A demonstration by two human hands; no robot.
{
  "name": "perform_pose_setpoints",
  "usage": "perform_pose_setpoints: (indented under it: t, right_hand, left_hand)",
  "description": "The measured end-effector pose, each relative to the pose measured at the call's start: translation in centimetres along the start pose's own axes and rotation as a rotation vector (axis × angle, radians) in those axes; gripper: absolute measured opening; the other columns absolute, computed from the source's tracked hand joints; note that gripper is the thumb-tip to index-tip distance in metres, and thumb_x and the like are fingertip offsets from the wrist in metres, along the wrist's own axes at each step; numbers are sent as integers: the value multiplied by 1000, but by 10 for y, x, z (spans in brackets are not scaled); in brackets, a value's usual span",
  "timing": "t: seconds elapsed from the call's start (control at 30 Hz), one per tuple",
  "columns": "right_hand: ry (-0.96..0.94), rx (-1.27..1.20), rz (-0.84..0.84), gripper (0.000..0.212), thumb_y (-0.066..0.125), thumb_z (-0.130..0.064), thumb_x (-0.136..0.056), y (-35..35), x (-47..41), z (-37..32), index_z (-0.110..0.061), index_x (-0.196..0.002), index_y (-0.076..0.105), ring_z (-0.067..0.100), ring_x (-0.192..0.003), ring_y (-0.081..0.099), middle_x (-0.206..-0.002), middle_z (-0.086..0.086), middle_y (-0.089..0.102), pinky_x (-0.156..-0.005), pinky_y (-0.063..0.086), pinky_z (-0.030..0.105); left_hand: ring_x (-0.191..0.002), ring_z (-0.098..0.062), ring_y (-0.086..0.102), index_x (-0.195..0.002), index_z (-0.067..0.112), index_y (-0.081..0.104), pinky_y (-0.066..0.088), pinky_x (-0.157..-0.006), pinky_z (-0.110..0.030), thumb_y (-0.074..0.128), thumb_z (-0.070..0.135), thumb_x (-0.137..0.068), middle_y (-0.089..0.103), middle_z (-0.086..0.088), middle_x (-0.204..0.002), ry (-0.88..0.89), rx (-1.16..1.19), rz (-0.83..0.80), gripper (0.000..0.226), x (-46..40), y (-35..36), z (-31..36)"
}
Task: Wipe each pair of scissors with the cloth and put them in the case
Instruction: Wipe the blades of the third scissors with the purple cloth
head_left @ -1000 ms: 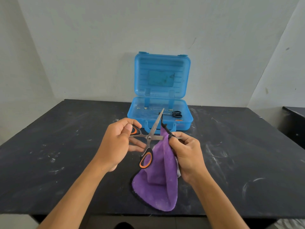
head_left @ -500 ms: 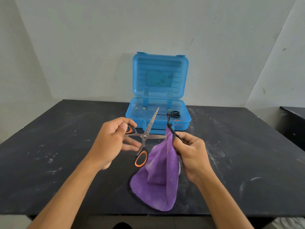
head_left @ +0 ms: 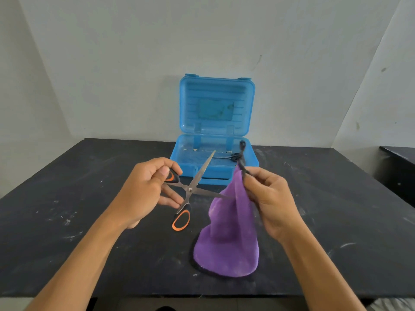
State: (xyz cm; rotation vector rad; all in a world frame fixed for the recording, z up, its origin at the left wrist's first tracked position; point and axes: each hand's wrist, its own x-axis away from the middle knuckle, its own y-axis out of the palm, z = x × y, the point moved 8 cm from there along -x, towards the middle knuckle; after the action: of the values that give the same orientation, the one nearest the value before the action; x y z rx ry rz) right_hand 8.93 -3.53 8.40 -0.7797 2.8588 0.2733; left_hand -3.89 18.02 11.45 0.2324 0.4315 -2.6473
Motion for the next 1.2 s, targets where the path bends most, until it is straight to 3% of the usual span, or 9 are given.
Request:
perform_pose_setpoints:
  t: [0.27,0.4,0.53,0.63,0.77,0.87,0.97,1.03,1.2]
  right_hand:
    - [107,90,-188,10,70,-28,-90,26,16,21,-23,-88,78,22,-87,75,-91,9,80,-78,60,30]
    - [118,120,-175,20,67,-35,-95,22,17,24,-18,-90,76,24,-88,73,-97,15,79,-84,61,41]
    - [70,-47,-13,23,66,-41,-94,7,2,0,-24,-87,80,24,-84,69,-89,7,76,-78,61,39]
    - [18,-152,9,25,61,-40,-100,-4,-10,-22,-28,-90,81,14,-78,73,-87,-1,78,-70,62,29]
    - [20,2,-70,24,60,-30,-104,8,-13,-17,-9,-97,69,19,-78,63,-85,5,71,-74,56,33]
    - [11,91,-170,29,64,-22,-104,28,-8,-6,6,-102,59,23,-81,60,-88,12,68,-76,54,35]
    - [32,79,-258,20,68,-29,-93,43,0,2,-9,-96,64,14,-77,69,-83,4,76,-72,59,26]
    - [20,68,-300,13,72,-27,-91,49,4,4,-16,-97,70,14,-81,72,-87,7,80,-76,59,25]
    - [-41,267,-298,9,81,-36,-88,55,11,8,-29,-92,82,7,-82,74,-89,-2,83,-77,58,23]
  left_hand:
    - [-65,-32,74,-109,23,67,64,-62,-39,39,11,-107,59,-17,-90,54,43,61,31,7,9,3]
    - [-67,-32,75,-109,21,66,64,-62,-37,37,12,-108,58,-16,-91,47,55,44,30,8,7,3]
    - [-66,-34,74,-102,20,70,63,-61,-39,39,11,-107,64,-10,-94,72,78,11,33,6,-2,10]
    - [-68,-36,74,-98,19,73,63,-64,-39,42,11,-106,67,3,-82,91,116,-34,34,6,-6,16]
    - [-74,-29,74,-96,17,76,61,-73,-28,44,8,-105,62,6,-72,130,151,-17,34,3,-5,24]
    - [-73,-27,75,-97,18,74,60,-70,-26,43,7,-105,62,4,-77,119,162,-4,34,-1,6,25]
    - [-67,-28,73,-100,20,73,64,-65,-36,42,10,-106,54,-6,-87,107,122,8,33,-2,16,26]
    - [-63,-25,71,-101,22,72,63,-60,-35,42,11,-106,53,-7,-89,120,92,8,32,-1,21,28]
    - [-61,-28,71,-105,21,70,62,-56,-41,43,11,-106,55,-11,-81,115,121,-11,29,1,30,24]
